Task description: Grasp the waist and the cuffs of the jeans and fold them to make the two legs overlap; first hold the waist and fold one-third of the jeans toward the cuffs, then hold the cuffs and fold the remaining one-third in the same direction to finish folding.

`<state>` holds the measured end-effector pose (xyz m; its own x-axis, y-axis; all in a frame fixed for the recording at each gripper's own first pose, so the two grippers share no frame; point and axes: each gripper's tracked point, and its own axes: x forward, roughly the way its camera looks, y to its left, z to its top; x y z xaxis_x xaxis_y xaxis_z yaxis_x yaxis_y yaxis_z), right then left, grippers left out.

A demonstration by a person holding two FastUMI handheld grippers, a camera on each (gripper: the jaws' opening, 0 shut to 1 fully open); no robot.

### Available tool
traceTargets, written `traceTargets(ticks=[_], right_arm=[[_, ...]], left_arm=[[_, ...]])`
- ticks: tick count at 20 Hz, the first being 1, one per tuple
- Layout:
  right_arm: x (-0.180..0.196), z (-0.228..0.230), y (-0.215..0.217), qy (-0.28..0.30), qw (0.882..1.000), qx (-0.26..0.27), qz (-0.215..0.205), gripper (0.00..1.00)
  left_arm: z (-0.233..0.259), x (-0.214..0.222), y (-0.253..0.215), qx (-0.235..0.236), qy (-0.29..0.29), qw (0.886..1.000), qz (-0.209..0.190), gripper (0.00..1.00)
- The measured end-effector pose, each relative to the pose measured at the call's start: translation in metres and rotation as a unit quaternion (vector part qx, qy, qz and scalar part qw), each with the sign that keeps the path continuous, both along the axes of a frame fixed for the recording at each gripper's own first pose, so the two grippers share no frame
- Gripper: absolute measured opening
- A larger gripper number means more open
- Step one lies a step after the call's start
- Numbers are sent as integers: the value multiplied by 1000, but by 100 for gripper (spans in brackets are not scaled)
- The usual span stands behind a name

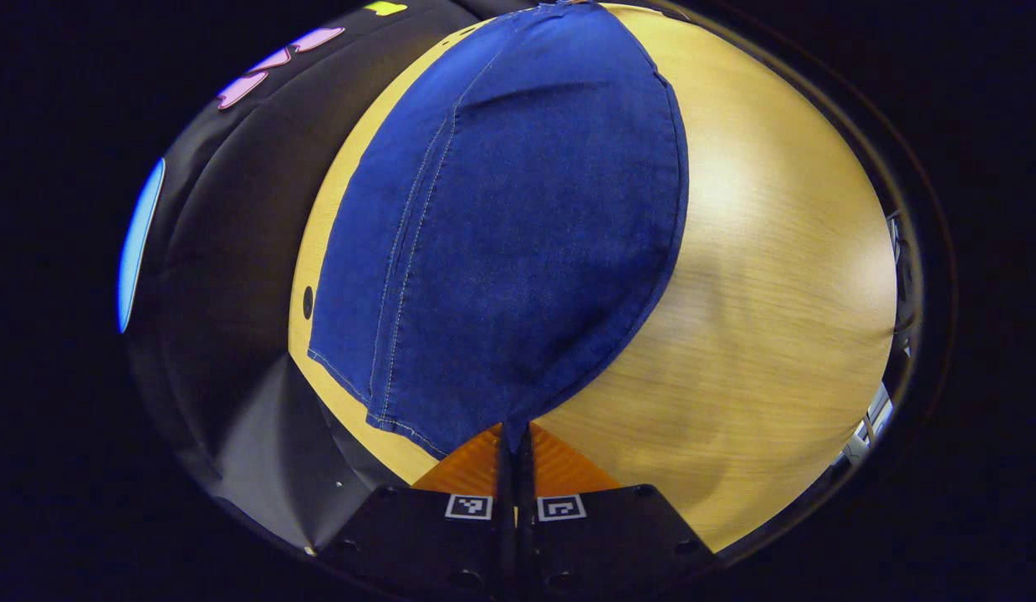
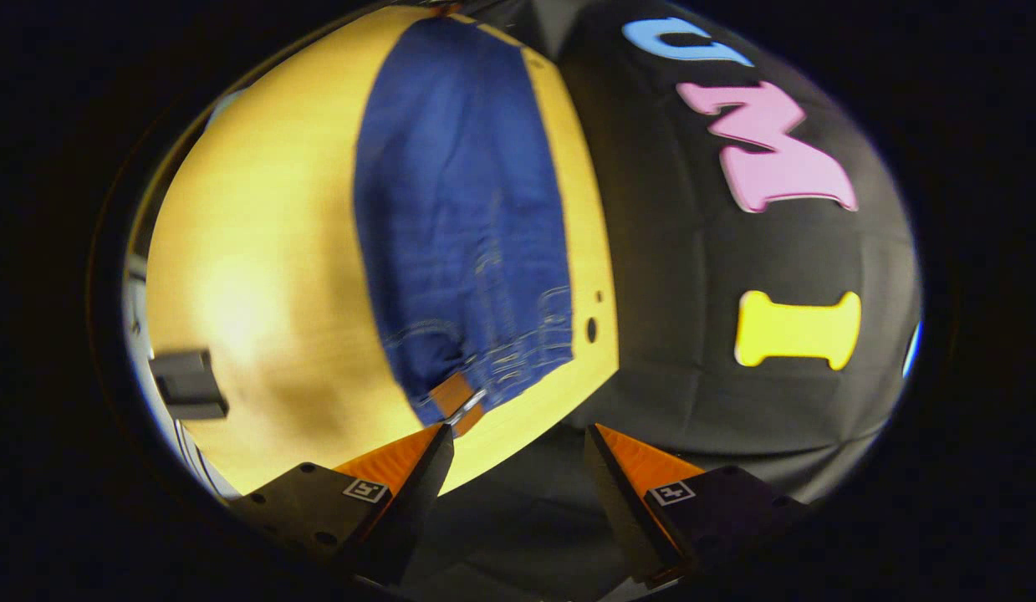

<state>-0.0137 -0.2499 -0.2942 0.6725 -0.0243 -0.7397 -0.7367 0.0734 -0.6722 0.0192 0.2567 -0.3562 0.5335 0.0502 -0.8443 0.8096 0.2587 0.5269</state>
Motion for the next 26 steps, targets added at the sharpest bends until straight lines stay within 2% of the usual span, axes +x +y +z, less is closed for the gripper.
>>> traceTargets(ticks=[3, 6, 8, 9, 11, 14, 15, 18, 20, 21, 22, 24, 26], right_arm=[[-11, -53, -17, 53, 997, -41, 25, 96], [-9, -83, -27, 66, 995, -70, 35, 96], [8, -82, -26, 44, 995, -82, 41, 98], [19, -86, -22, 37, 995, -80, 38, 93], [33, -89, -10, 29, 996, -73, 49, 93], [32, -97, -5, 42, 995, -75, 56, 91], [28, -101, -6, 57, 995, -70, 42, 87], [29, -105, -1, 67, 995, -73, 32, 32], [28, -109, -2, 80, 996, -46, 8, 20], [29, -113, -3, 95, 995, -35, 0, 7], [28, -110, -1, 109, 994, -26, -6, 10], [27, -109, 0, 128, 992, -15, -5, 7], [22, -108, 0, 139, 990, -10, 8, 7]], left_arm=[[-1, 1, 0, 8, 1, 1000, 2, 5], [-1, 0, -1, 12, 4, 1000, 7, 6], [-1, 0, -2, 17, 5, 1000, 9, 6], [-1, 1, -1, 18, 4, 1000, 9, 5], [-1, 1, -2, 20, 4, 1000, 12, 6], [-1, 2, -5, 21, -2, 1000, 21, 6], [-2, 1, -5, 21, -4, 1000, 23, 6], [-2, 2, -6, 25, -11, 999, 31, 6], [-1, 3, -7, 26, -16, 999, 41, 6], [-2, 2, -6, 26, -15, 998, 47, 6], [-1, 0, -9, 21, -11, 998, 52, 6], [-3, -9, -13, 6, 8, 998, 63, 6], [-6, -19, -21, -13, 28, 997, 70, 5]])
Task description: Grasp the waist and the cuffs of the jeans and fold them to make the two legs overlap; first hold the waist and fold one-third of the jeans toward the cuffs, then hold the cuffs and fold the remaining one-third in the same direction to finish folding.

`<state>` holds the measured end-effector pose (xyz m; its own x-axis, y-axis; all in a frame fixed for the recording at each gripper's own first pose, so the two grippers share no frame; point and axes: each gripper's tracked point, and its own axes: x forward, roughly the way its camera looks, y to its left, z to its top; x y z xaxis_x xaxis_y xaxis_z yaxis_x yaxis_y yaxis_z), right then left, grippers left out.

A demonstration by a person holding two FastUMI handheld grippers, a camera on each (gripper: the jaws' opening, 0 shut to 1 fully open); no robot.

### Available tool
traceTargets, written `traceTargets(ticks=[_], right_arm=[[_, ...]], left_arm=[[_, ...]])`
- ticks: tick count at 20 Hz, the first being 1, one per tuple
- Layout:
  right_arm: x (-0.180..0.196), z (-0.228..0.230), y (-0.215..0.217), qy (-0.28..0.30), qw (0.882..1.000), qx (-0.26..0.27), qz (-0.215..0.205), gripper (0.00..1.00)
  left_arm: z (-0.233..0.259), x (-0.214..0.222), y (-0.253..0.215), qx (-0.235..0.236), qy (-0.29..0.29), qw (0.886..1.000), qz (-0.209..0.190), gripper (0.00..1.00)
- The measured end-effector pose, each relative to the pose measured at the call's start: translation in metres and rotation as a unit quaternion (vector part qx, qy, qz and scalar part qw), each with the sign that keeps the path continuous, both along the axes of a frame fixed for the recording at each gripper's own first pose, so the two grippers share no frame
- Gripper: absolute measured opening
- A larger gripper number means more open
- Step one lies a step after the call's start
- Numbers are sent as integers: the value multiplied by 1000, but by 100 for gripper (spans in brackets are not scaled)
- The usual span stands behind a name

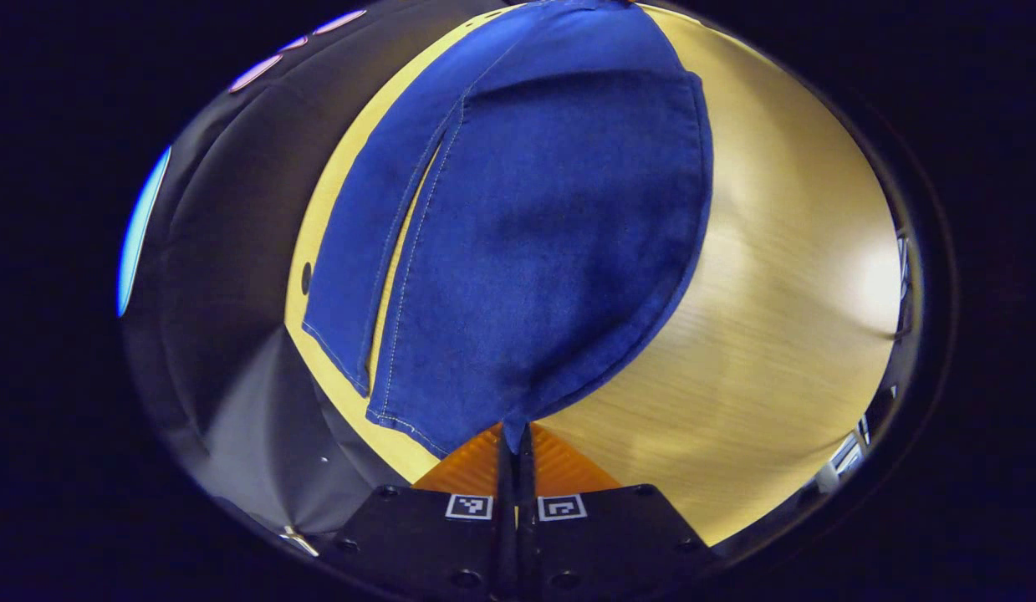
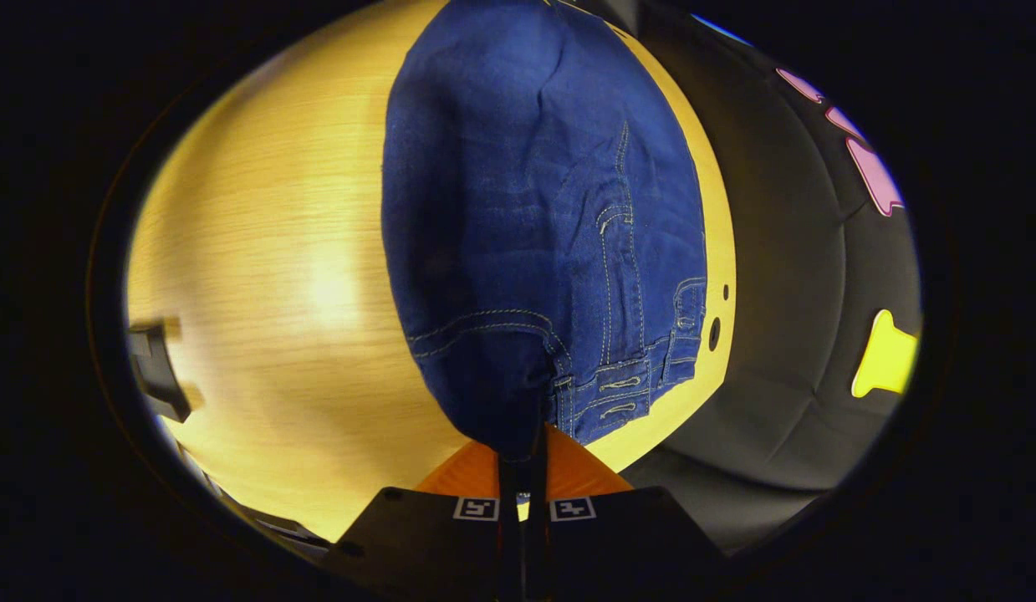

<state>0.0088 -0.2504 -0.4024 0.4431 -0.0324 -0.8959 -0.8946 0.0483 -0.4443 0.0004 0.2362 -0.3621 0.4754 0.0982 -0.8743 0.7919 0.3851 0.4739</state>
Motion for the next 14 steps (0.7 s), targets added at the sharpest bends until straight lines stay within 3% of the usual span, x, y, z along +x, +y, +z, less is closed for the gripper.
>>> traceTargets(ticks=[3, 6, 8, 11, 14], right_arm=[[5, 9, 1, 4, 1000, -2, 15, 7], [19, 41, 1, -18, 999, 21, -16, 7], [47, 79, 4, -50, 997, 38, -38, 7], [105, 127, 10, -95, 990, 73, -71, 7], [163, 165, 11, -130, 972, 130, -145, 6]], left_arm=[[3, -32, -14, -53, 55, 997, 30, 5], [23, -23, -14, -82, 80, 992, 51, 6], [46, -8, -17, -125, 94, 984, 89, 6], [93, 30, -16, -170, 70, 976, 116, 6], [134, 61, -28, -228, 47, 958, 167, 6]])
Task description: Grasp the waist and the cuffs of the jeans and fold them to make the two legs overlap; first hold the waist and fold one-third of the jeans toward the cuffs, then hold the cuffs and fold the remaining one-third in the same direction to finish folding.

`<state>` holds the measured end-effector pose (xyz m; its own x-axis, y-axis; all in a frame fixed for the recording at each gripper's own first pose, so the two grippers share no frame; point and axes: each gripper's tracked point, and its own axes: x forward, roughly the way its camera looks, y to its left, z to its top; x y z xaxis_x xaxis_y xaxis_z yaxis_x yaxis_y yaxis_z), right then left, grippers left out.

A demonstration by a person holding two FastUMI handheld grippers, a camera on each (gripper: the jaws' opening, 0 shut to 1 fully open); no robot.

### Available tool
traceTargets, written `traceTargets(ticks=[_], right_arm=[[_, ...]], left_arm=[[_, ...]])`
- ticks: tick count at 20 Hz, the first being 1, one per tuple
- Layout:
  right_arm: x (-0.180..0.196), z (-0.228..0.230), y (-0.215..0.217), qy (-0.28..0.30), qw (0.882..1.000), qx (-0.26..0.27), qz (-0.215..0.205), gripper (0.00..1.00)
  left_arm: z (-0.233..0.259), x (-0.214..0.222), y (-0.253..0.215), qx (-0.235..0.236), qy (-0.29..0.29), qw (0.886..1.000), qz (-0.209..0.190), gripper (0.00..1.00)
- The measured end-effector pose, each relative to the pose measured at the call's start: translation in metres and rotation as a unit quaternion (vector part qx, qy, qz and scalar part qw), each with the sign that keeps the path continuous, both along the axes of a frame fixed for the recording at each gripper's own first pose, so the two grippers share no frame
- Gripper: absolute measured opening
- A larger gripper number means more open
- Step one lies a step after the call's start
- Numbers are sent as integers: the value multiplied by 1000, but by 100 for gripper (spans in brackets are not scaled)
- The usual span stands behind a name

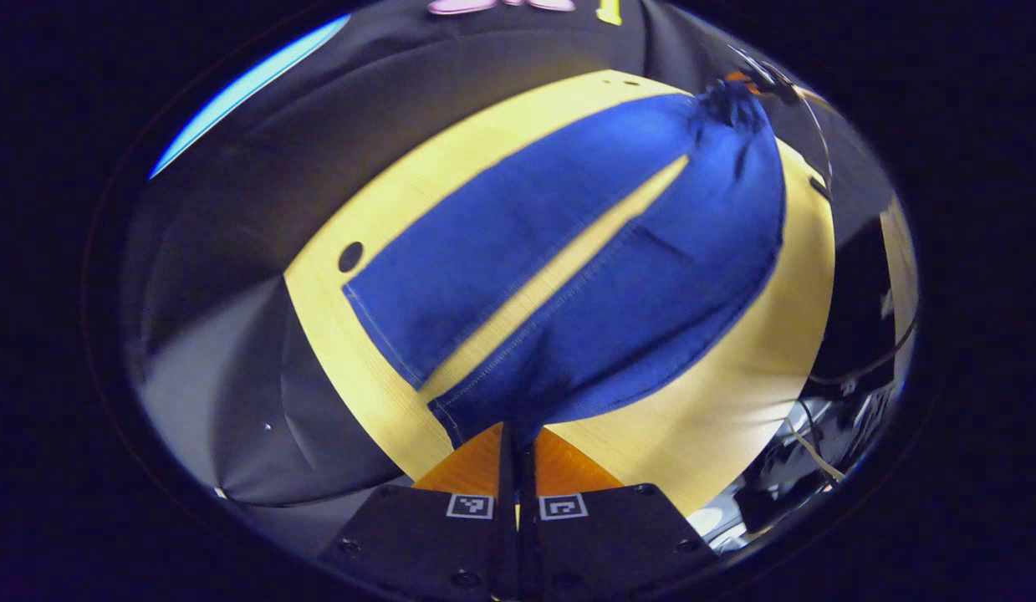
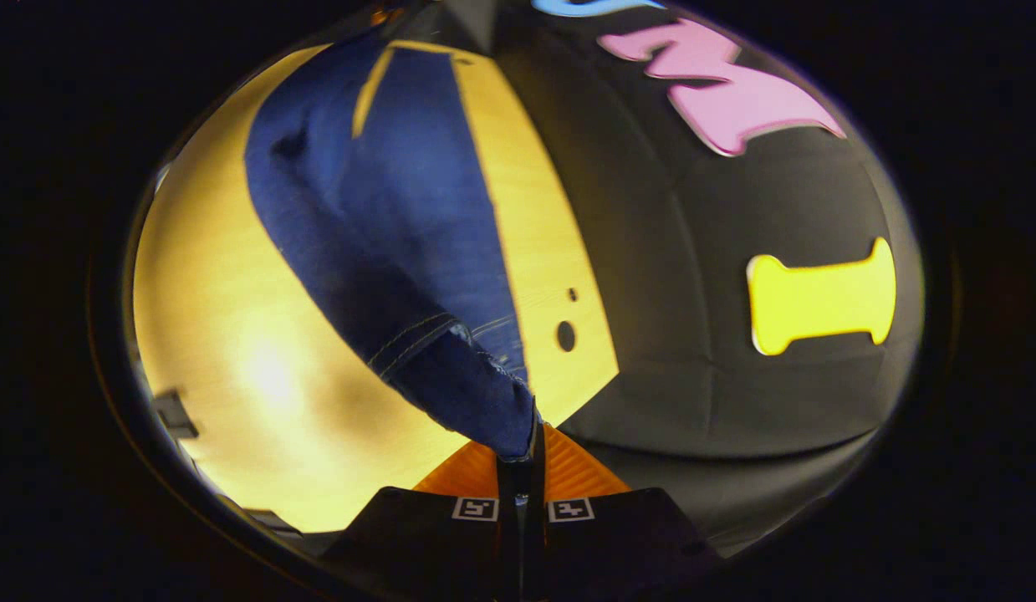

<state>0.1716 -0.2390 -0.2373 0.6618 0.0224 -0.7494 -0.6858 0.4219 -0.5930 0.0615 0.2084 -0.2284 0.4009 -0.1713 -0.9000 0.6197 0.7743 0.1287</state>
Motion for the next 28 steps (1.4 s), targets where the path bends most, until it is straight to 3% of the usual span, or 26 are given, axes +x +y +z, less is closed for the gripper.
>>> traceTargets(ticks=[2, 4, 6, 9, 11, 12, 14, 15, 17, 20, 24, 26, 28], right_arm=[[36, 9, -5, -2, 995, 49, -81, 7], [70, 12, -17, 3, 979, 98, -181, 7], [87, 12, -16, 22, 947, 149, -282, 6], [86, 36, 6, 41, 891, 231, -390, 7], [86, 59, 14, 45, 854, 278, -438, 32], [81, 77, 14, 44, 835, 291, -464, 53], [74, 116, 13, 13, 825, 300, -479, 94], [72, 127, 13, 0, 821, 311, -478, 98], [62, 139, 8, -27, 813, 329, -479, 96], [36, 153, 3, -80, 804, 338, -483, 96], [11, 155, -11, -109, 780, 350, -507, 96], [2, 138, -19, -103, 755, 366, -534, 97], [-1, 117, -28, -99, 720, 394, -562, 98]], left_arm=[[3, 19, 10, -25, -10, 997, 68, 6], [5, 27, 19, -40, -2, 988, 150, 6], [23, 39, 19, -57, -3, 973, 223, 6], [45, 47, 22, -64, -14, 962, 264, 8], [47, 46, 25, -64, -18, 959, 275, 14], [51, 46, 24, -75, -26, 958, 277, 14], [73, 46, 17, -93, -53, 953, 282, 70], [91, 44, 13, -101, -78, 950, 286, 99], [120, 40, 7, -116, -142, 940, 286, 97], [173, 26, -18, -148, -238, 916, 287, 97], [223, -15, -66, -199, -292, 882, 311, 96], [244, -35, -103, -226, -305, 871, 312, 96], [250, -53, -138, -240, -298, 871, 307, 96]])
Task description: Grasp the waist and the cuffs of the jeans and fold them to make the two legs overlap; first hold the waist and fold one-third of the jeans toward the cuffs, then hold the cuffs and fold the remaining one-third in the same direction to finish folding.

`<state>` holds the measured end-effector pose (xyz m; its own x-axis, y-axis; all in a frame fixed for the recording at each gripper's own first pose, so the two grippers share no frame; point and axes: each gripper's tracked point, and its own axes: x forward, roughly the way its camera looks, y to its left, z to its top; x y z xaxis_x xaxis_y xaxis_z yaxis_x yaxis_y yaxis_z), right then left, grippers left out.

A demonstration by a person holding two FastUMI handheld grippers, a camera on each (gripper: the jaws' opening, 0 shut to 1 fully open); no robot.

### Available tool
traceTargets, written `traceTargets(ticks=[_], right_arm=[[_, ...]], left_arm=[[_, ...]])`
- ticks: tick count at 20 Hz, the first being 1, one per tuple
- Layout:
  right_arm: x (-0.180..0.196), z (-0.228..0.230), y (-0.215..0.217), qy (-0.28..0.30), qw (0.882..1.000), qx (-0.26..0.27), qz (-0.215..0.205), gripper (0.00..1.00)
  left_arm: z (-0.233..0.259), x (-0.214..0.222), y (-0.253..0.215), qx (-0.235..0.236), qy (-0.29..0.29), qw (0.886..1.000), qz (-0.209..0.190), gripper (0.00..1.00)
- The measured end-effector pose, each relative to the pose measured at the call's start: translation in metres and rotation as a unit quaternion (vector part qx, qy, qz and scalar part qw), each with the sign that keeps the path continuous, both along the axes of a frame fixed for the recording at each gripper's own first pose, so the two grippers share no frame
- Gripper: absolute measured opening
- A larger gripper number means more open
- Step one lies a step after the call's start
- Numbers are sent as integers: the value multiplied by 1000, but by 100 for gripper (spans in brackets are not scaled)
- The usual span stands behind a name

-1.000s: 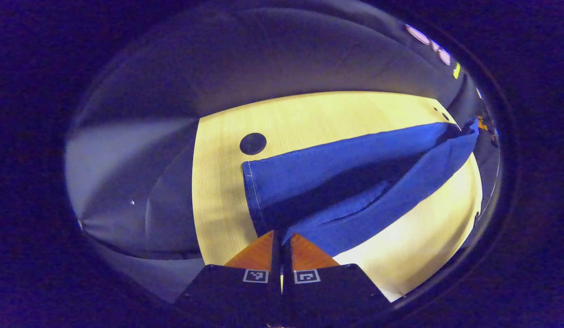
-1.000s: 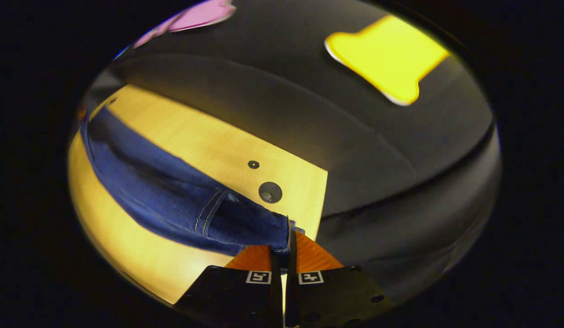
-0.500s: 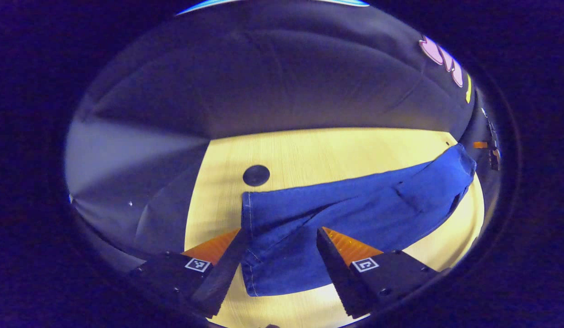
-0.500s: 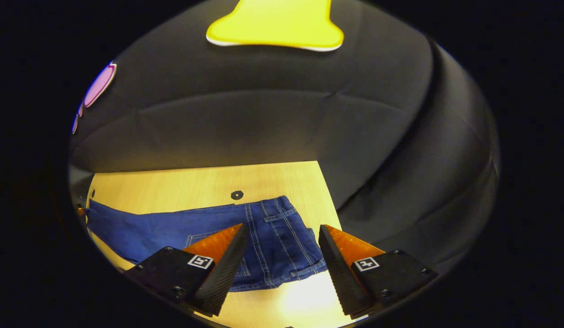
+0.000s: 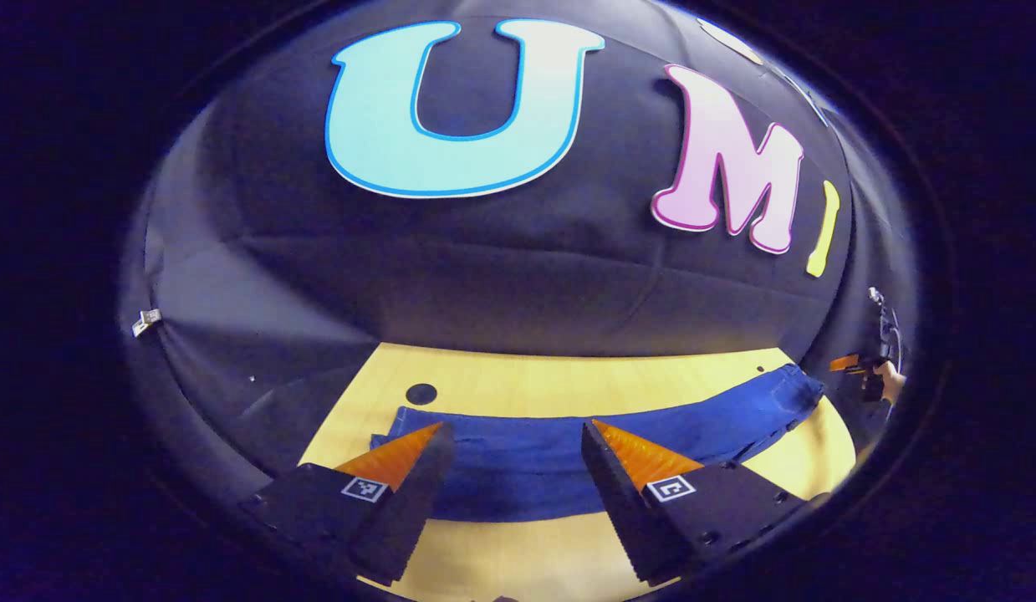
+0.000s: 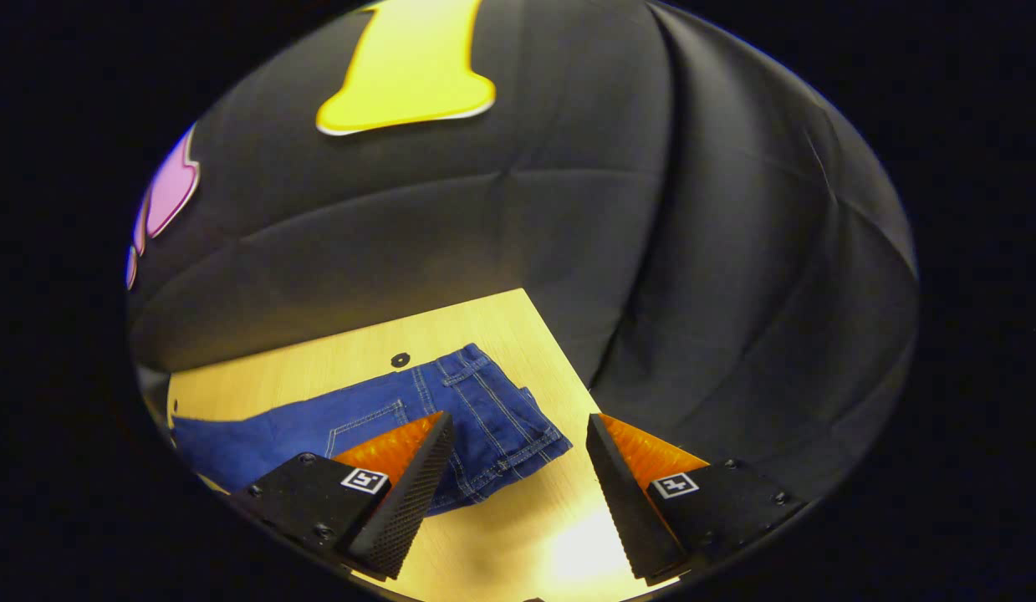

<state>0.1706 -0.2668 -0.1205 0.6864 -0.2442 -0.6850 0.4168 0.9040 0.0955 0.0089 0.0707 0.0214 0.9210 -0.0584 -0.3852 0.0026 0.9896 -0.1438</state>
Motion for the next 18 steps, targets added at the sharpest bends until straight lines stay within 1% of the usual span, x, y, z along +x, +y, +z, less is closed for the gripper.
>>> traceTargets(ticks=[1, 2, 3, 6, 8, 10, 11, 12, 13, 14, 15, 16, 17, 18], right_arm=[[-1, -13, -3, 3, 1000, 21, -15, 95], [-1, -25, -4, 4, 999, 40, -28, 99], [-1, -36, -7, 8, 998, 55, -38, 99], [-4, -64, -13, 23, 996, 67, -52, 99], [1, -76, -8, 22, 994, 88, -55, 99], [9, -91, 1, 20, 991, 116, -60, 99], [16, -88, 0, -2, 991, 117, -60, 99], [23, -89, -1, -10, 990, 126, -64, 98], [24, -85, 1, -21, 988, 138, -70, 98], [26, -88, -4, -24, 986, 143, -85, 97], [27, -89, -5, -24, 983, 158, -96, 84], [22, -90, -4, -29, 980, 163, -107, 67], [27, -95, -6, -40, 977, 178, -114, 51], [25, -89, -4, -47, 973, 193, -117, 38]], left_arm=[[0, -6, -14, -5, 2, 1000, -6, 96], [2, -10, -26, -12, 0, 1000, -10, 96], [6, -15, -42, -23, -2, 1000, -16, 96], [17, -19, -72, -59, -13, 998, -7, 96], [23, -15, -94, -79, -20, 996, -25, 96], [20, -12, -104, -67, -12, 997, -35, 96], [18, -11, -107, -61, -9, 997, -40, 97], [19, -11, -112, -60, -8, 997, -45, 97], [17, -13, -116, -63, -6, 997, -51, 97], [16, -13, -120, -65, -4, 996, -56, 97], [15, -14, -126, -64, -1, 996, -59, 97], [13, -14, -128, -60, 1, 996, -61, 97], [8, -16, -128, -55, 5, 997, -62, 97], [5, -17, -129, -51, 10, 997, -64, 97]])
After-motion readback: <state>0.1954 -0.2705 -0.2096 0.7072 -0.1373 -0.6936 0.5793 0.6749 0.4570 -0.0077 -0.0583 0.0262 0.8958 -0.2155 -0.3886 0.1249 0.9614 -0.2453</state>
